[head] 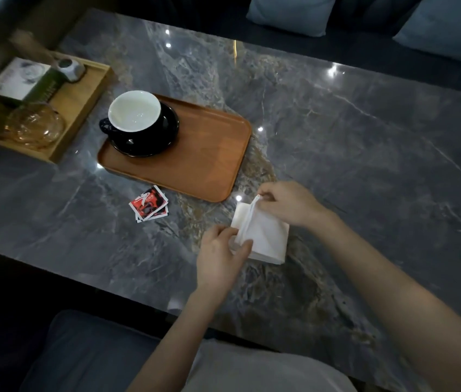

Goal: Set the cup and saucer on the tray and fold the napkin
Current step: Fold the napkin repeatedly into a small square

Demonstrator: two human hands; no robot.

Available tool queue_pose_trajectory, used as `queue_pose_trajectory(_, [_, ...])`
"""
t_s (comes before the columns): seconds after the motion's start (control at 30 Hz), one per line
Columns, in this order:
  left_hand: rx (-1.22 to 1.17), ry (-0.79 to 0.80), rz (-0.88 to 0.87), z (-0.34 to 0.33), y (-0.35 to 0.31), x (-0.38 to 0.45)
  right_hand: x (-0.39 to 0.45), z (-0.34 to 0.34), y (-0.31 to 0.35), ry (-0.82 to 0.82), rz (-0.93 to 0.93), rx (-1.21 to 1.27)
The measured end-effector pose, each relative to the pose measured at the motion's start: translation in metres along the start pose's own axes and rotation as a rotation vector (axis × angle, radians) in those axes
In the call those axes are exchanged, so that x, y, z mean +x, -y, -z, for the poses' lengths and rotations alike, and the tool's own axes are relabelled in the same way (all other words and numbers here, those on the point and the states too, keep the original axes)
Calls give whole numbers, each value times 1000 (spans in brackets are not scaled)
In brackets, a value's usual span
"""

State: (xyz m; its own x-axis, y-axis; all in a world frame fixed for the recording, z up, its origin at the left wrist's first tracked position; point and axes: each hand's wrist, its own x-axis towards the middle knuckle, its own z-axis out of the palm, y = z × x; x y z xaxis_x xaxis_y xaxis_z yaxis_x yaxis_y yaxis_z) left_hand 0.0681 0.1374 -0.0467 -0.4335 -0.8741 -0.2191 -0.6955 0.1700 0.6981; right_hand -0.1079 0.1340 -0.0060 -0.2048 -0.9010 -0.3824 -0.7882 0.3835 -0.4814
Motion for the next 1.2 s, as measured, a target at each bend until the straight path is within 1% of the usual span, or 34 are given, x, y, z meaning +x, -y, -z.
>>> queue_pose_trajectory(0.1, [11,1,51,-2,4,1,10,-5,-5,5,67,-64])
queue_pose_trajectory(0.17, [14,3,86,-1,6,3,15,-10,-5,60,100,-2])
queue_pose_trajectory(0.27, [13,11,115,2,6,5,19,-17,-5,117,62,122])
queue_pose_trajectory(0.47, [32,44,117,3,6,10,21,-30,-6,91,13,134])
queue_pose_trajectory(0.57, [31,55,134,5,5,11,19,-41,-3,33,4,134])
queue_pose_trajectory(0.77, [26,55,156,11,3,16,16,-70,1,-195,-42,21])
queue_pose_trajectory(0.9, [15,94,192,15,4,19,13,-91,3,-445,-40,-110])
queue_pose_trajectory(0.93, [1,88,201,15,5,19,13,-95,2,-480,-41,-137])
queue_pose_trajectory(1.07, [19,27,226,17,9,20,14,-100,-1,-511,-42,-152])
queue_pose_trajectory(1.2, [-20,-3,170,12,6,16,13,-99,0,-480,-79,-188])
